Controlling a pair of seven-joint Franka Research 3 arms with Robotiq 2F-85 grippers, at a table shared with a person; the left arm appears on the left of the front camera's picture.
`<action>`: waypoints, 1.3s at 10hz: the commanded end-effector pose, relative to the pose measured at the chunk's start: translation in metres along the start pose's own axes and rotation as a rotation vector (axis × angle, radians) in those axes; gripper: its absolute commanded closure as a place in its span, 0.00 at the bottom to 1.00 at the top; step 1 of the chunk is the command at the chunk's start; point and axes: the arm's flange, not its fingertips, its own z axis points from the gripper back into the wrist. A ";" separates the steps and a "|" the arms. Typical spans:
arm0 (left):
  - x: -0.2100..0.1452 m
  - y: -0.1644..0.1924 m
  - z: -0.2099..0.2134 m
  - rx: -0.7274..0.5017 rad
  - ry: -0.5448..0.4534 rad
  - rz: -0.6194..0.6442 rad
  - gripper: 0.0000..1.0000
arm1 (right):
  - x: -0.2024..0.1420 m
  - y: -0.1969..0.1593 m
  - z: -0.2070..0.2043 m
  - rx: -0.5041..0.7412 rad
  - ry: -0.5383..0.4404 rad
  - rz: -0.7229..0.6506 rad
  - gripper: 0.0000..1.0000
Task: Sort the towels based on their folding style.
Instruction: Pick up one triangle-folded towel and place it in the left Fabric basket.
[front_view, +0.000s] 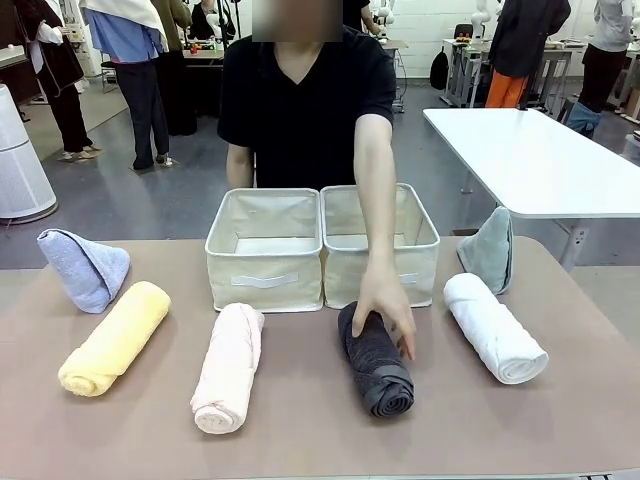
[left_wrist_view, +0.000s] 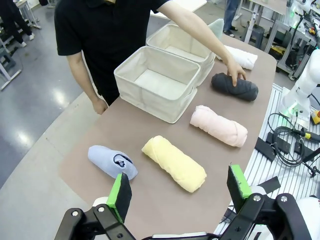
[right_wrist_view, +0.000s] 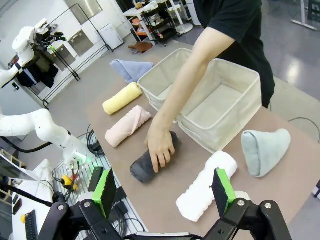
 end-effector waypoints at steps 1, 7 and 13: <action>0.000 0.000 0.000 0.000 0.000 0.000 0.00 | 0.001 0.000 -0.001 0.016 -0.013 0.000 0.00; 0.087 0.036 -0.133 0.396 0.550 0.473 0.00 | 0.001 0.000 -0.001 0.016 -0.013 0.000 0.00; -0.002 0.097 -0.263 0.499 0.660 0.771 0.00 | 0.001 0.000 -0.001 0.016 -0.013 0.000 0.00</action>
